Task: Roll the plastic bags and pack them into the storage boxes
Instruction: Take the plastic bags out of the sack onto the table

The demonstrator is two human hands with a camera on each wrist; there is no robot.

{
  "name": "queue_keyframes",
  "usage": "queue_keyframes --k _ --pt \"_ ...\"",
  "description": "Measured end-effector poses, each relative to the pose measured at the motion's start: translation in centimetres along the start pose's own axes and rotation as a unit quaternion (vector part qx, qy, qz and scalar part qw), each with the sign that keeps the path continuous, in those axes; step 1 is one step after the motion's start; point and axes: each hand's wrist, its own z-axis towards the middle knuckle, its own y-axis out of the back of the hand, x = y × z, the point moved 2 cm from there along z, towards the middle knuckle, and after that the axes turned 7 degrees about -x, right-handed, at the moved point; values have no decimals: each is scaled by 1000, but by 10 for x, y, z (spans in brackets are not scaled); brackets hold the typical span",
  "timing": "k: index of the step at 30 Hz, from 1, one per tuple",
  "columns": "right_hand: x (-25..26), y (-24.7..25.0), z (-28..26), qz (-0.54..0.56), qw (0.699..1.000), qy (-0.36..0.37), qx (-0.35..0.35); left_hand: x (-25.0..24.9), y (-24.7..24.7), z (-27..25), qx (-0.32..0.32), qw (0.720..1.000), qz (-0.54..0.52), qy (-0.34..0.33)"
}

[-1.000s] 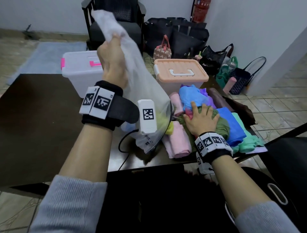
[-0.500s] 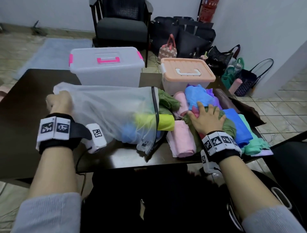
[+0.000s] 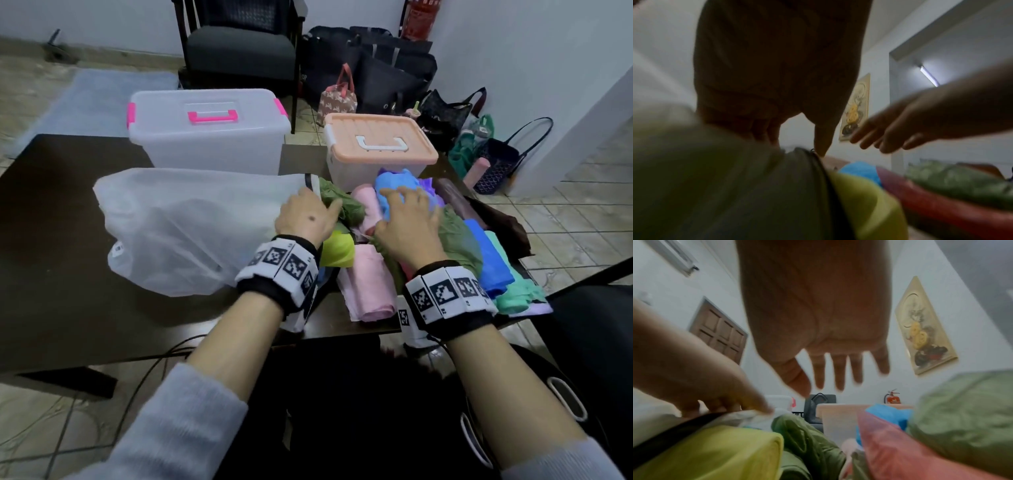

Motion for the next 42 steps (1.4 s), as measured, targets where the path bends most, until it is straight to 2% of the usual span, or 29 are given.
queue_keyframes --k 2,4,6,8,10,12,14,15,19,23,24,29,31,33,35,39,42 --pt "15 1 -5 79 992 83 61 5 -10 -1 -15 999 28 -3" --pt "32 -5 -16 151 966 158 141 11 -7 1 -39 999 28 -3" --pt "43 -18 -20 136 954 200 177 20 0 4 -37 999 -28 2" --pt "47 -31 -18 104 955 196 198 37 7 12 -29 992 -123 28" --pt "50 -41 -14 77 958 187 202 53 12 19 -13 959 -267 97" --pt "54 -46 -10 30 962 192 190 64 19 20 -6 893 -413 178" --pt "58 -47 -10 -2 960 202 196 78 23 24 -22 847 -479 230" --pt "59 -45 -10 5 957 204 204 82 23 25 -28 840 -482 248" --pt "53 -35 -9 76 958 177 214 90 15 18 -68 841 -453 288" --pt "37 -7 6 122 968 87 200 83 5 19 -87 906 -330 248" --pt "30 2 14 131 972 57 188 81 2 20 -88 914 -315 238" --pt "-23 50 61 218 969 -73 95 73 -14 14 -123 913 -319 223" --pt "-46 63 78 202 971 -115 54 70 -16 14 -127 922 -292 220" --pt "-71 67 93 176 970 -162 45 69 -17 15 -129 929 -276 211" --pt "-94 62 103 118 972 -197 48 69 -18 17 -133 937 -261 190" --pt "-124 43 110 18 971 -220 86 75 -23 20 -128 947 -251 154" --pt "-144 27 111 22 965 -240 99 76 -25 21 -134 950 -243 147"
